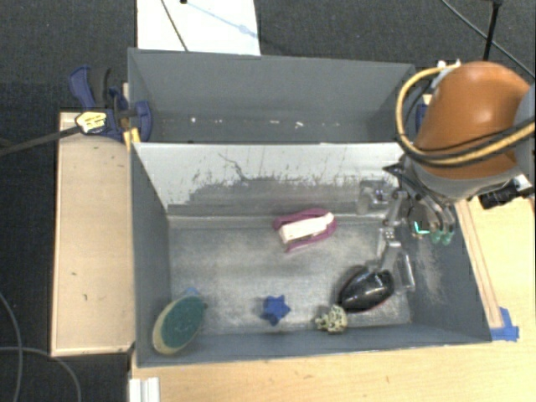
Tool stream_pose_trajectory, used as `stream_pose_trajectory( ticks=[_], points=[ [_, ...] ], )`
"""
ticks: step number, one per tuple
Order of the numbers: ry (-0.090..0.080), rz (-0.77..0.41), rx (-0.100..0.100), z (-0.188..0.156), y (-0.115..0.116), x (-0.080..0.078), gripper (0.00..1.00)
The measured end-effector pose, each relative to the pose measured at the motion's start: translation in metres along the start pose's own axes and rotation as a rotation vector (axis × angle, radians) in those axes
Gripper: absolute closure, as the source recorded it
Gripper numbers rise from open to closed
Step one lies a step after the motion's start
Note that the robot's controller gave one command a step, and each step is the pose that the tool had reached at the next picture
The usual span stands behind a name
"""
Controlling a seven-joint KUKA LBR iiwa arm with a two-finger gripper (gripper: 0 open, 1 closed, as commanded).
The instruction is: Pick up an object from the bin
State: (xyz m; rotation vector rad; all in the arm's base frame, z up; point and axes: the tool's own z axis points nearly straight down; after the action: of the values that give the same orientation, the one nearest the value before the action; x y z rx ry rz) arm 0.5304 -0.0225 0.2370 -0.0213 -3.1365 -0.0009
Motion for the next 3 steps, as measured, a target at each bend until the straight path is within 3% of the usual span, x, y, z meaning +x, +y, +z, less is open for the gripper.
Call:
stream_pose_trajectory(
  ticks=[1,2,3],
  points=[
    [0.000,-0.114,0.001,0.141,-0.115,0.021,0.00],
    [-0.006,-0.096,-0.001,0.168,-0.050,0.036,0.00],
    [-0.014,-0.095,0.002,0.165,-0.053,0.034,1.00]
  ],
)
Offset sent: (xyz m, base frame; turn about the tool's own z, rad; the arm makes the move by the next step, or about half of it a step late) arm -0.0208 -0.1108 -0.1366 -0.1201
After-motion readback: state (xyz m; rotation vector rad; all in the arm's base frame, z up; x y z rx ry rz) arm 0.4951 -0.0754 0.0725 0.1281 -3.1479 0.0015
